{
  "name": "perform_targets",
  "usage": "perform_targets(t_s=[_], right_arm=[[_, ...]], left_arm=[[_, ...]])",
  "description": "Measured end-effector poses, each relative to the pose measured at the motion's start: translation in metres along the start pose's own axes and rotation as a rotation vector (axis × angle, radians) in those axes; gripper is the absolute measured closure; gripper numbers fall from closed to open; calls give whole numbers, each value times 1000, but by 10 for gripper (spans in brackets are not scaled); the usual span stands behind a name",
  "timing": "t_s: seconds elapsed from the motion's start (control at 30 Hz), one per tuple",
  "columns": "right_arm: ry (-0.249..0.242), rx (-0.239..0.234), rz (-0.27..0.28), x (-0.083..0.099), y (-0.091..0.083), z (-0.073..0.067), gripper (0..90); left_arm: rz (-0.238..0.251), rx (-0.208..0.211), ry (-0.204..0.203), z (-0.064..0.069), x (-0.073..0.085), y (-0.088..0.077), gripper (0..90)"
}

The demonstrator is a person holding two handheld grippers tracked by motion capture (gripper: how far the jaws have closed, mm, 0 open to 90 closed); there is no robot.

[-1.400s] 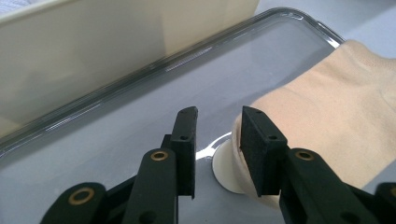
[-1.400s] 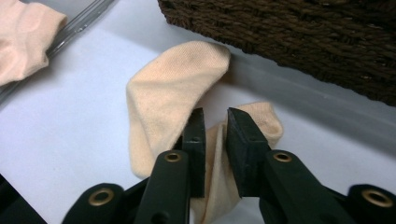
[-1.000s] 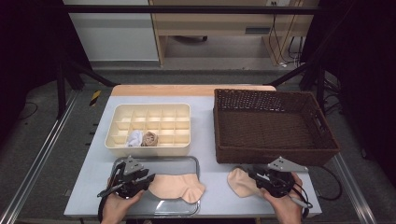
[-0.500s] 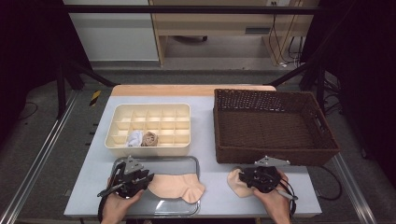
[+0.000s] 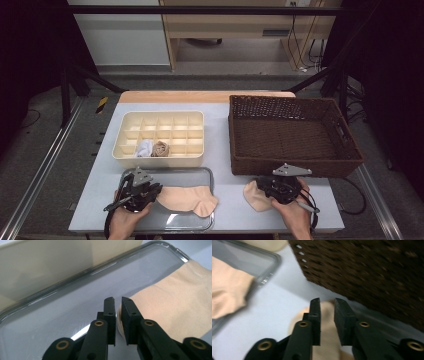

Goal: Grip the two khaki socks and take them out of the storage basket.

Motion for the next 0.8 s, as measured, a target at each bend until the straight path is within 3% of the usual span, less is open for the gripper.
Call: perform_targets(t_s=[0.2, 0.27, 0.33, 0.4, 0.43, 0.57, 0.67, 0.8], right_arm=[[60, 7, -35, 18, 2, 6, 641], [58, 4, -44, 20, 4, 5, 643], [56, -1, -69, 24, 9, 3, 695], [41, -9, -94, 27, 12, 0, 796], [21, -15, -115, 26, 13, -2, 887], [1, -11, -110, 21, 10, -3, 900], [-13, -16, -47, 10, 2, -8, 900], [-37, -25, -18, 3, -2, -14, 900]], left_arm=[[11, 7, -6, -1, 0, 0, 736], [16, 8, -7, 0, -1, 0, 734], [17, 9, -4, 1, -1, 0, 725], [15, 8, 1, 1, -1, 0, 720], [15, 8, 0, 1, 0, 0, 719], [16, 7, 0, 1, 0, 0, 717], [20, 4, -6, 0, -1, 0, 717], [22, 2, 2, 0, -2, -1, 720]])
Point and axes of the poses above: each handheld gripper's, and its own axes: y roughly forward along the jaws, x roughly out of its underside, z roughly to its right, the point moved 8 cm from there along y, roughly forward along the jaws, and after that the axes turned 12 degrees about -x, right-handed, at the moved point
